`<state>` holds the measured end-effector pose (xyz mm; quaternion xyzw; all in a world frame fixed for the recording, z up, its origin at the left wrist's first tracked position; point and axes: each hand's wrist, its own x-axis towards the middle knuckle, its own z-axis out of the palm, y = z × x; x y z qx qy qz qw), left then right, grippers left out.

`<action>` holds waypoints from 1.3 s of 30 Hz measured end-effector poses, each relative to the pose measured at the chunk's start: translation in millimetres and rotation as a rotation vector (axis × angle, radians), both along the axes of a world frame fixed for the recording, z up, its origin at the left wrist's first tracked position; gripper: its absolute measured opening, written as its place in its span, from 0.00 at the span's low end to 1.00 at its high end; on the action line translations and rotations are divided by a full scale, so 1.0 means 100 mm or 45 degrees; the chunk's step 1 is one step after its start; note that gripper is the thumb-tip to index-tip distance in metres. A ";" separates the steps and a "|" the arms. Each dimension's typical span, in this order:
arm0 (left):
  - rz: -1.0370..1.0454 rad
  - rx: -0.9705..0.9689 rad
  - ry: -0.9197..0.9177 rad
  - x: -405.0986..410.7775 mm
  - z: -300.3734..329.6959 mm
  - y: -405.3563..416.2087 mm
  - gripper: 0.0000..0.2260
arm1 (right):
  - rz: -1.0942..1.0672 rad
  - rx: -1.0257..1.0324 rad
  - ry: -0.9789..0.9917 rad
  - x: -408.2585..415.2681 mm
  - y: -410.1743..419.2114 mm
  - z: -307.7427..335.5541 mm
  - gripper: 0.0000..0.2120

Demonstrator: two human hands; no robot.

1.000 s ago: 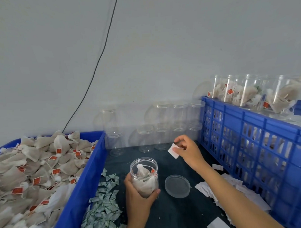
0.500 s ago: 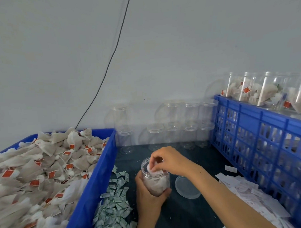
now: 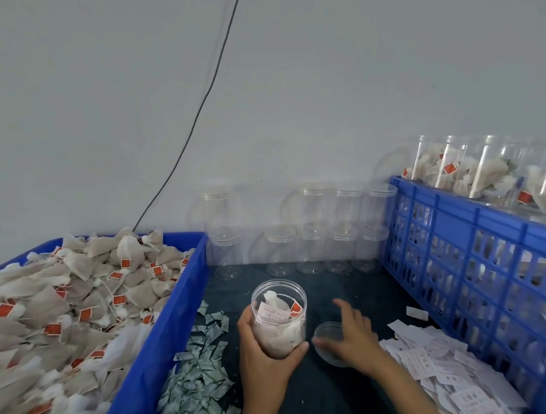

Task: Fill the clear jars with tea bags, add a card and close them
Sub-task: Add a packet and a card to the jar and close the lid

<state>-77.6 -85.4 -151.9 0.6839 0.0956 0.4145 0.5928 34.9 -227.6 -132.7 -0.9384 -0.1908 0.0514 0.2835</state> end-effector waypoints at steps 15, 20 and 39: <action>-0.045 0.261 0.055 -0.01 -0.02 -0.01 0.45 | 0.278 0.197 -0.311 -0.17 -0.18 0.32 0.60; 0.083 0.335 0.110 -0.04 0.01 0.01 0.46 | 0.356 0.226 -0.253 -0.19 -0.22 0.55 0.66; 0.092 0.372 0.257 -0.11 0.11 -0.04 0.47 | 0.682 0.444 -0.178 -0.22 0.33 0.75 0.32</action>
